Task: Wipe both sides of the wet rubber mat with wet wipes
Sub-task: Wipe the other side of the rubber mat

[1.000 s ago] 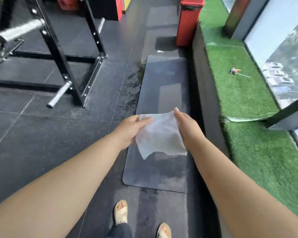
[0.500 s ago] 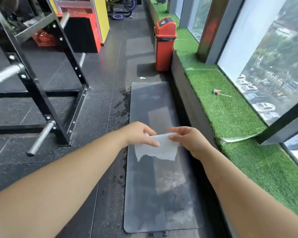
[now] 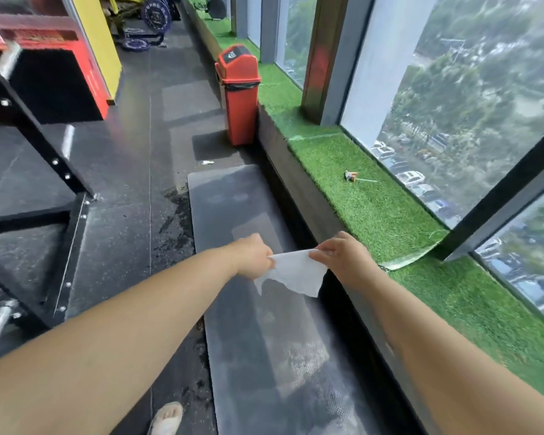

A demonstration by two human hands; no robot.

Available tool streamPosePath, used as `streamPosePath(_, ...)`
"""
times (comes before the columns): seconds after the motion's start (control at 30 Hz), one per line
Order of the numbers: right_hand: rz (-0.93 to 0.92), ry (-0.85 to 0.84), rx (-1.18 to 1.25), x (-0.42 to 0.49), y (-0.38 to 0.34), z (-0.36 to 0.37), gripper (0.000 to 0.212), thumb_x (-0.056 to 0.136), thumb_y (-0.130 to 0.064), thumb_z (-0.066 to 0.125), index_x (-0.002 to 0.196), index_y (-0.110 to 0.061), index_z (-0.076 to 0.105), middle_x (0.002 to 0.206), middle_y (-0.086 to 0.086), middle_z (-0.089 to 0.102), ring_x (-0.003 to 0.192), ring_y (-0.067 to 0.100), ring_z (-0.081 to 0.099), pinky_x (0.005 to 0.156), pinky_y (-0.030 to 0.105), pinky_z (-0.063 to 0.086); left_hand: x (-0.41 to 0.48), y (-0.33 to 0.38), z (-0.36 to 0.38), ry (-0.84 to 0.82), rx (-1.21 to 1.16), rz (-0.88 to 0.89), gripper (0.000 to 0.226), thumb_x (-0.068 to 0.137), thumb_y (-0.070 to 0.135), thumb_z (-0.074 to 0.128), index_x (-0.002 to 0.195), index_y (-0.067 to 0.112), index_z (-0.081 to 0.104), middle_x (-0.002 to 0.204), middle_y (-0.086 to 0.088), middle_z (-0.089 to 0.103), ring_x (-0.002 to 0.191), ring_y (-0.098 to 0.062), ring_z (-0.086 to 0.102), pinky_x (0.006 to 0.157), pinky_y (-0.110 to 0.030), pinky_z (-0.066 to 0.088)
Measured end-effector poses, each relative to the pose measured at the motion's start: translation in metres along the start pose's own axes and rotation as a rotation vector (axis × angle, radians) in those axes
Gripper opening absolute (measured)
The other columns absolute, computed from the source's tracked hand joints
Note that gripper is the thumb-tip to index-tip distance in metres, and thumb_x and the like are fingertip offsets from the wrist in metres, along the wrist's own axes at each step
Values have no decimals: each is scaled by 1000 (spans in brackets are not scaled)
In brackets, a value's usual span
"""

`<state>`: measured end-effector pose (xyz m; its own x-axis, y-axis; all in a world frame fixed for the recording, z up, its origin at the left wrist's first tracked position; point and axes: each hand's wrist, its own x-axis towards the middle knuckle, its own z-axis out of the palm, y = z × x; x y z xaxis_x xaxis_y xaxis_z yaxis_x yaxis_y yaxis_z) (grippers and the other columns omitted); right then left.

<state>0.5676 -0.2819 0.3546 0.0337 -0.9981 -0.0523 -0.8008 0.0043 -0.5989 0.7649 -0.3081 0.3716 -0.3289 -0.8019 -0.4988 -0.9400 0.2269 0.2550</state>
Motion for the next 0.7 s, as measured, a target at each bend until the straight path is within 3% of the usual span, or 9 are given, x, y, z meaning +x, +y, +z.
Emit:
streamPosePath(0.07,36,8,20,15,-9,14,17,86,-32,64,92,-18,72,95,-6,50,90,9,51,78,18,34,18,-22,-12,-32,30,56,39,100,30,33,131,14,51,147,-7,26,131,-29,31,105,-36,33)
streamPosePath(0.13,119,-26,152,27,-25,28,20,90,-35,57,84,-19,67,85,-7,56,80,9,54,75,25,39,35,-50,-28,-108,28,155,38,97,30,39,130,18,53,148,3,28,134,-24,31,106,-35,32)
streamPosePath(0.23,240,-59,454,35,-65,49,31,93,-38,51,79,-13,61,64,-9,52,59,6,48,60,23,38,47,-88,-55,-227,-62,328,28,85,41,59,110,30,60,107,19,56,100,-8,56,80,-25,42)
streamPosePath(0.33,301,-54,643,44,-111,68,29,95,-34,51,81,-11,61,64,-6,51,51,3,46,49,13,36,46,-114,-82,-382,-318,445,41,78,42,73,115,37,56,114,22,61,105,5,56,86,-19,39)
streamPosePath(0.4,338,-51,759,45,-135,71,26,94,-32,52,85,-12,65,69,1,60,57,8,54,51,17,42,47,-122,-91,-475,-389,530,32,79,35,74,109,32,61,105,17,68,101,4,60,90,-20,41)
streamPosePath(0.5,411,-24,1046,30,-150,66,28,88,-32,57,88,-7,69,78,11,68,65,18,65,56,27,53,43,-127,-96,-454,-428,595,14,78,35,75,83,27,64,78,13,62,74,-1,56,73,-20,38)
streamPosePath(0.57,401,-5,1210,12,-150,62,37,83,-40,55,88,-9,73,83,13,70,70,21,69,58,28,54,38,-128,-94,-508,-517,634,16,78,33,75,74,26,61,74,10,57,71,-4,52,70,-19,37)
streamPosePath(0.63,353,103,1523,-10,-145,68,52,80,-53,53,106,-12,71,102,12,69,87,24,67,76,32,55,30,-124,-89,-656,-711,663,17,79,25,73,75,19,57,76,5,60,71,-8,58,70,-19,46)
streamPosePath(0.7,313,280,1889,-31,-134,86,80,72,-62,57,133,-10,51,131,15,52,114,28,53,109,40,33,21,-116,-80,-731,-872,641,17,78,23,69,77,16,54,78,1,65,70,-12,64,68,-22,53)
